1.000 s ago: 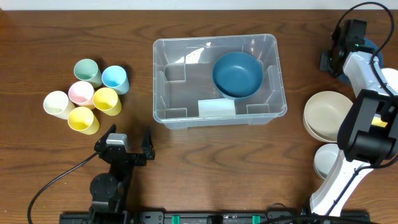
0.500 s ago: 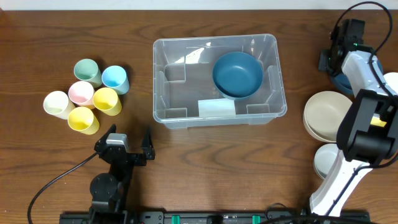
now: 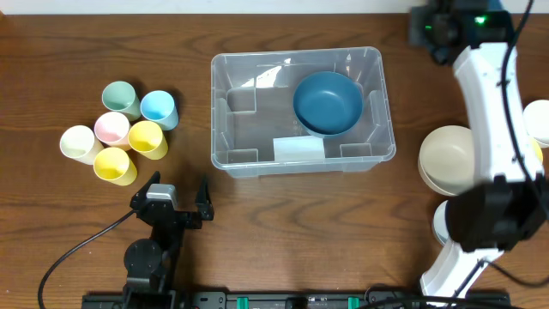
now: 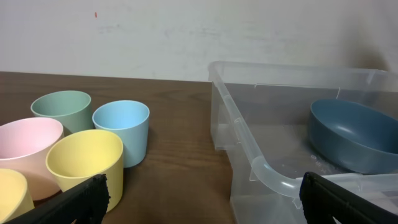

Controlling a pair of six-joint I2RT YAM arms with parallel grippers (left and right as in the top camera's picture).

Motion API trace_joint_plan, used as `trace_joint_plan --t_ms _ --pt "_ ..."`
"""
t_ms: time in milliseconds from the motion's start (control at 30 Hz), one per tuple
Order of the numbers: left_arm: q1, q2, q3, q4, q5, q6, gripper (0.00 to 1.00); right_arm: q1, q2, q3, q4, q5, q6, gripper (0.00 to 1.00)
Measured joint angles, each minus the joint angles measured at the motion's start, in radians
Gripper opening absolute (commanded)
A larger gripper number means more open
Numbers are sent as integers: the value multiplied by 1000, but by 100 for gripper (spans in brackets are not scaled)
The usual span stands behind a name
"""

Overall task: Pack container
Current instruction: 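Carry the second teal bowl and stack it in the bin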

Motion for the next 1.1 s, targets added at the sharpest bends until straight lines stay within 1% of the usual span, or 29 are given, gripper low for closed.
trace_joint_plan --t_ms 133,267,433,667,1000,1033,1067,1100 --pt "0 0 0 0 0 0 98 150 -65 14 -58 -39 27 1" --pt "0 0 0 0 0 0 98 286 -68 16 -137 -54 72 1" --pt "0 0 0 0 0 0 98 395 -53 14 -233 -58 142 1" --pt "0 0 0 0 0 0 98 423 -49 -50 -227 -55 202 1" --pt "0 0 0 0 0 0 98 423 -34 -285 -6 -59 224 2" --pt "0 0 0 0 0 0 98 423 -34 -306 18 -59 224 7" --pt "0 0 0 0 0 0 98 423 -33 -320 32 -60 227 16" --pt "0 0 0 0 0 0 98 423 -32 -332 47 -58 231 33"
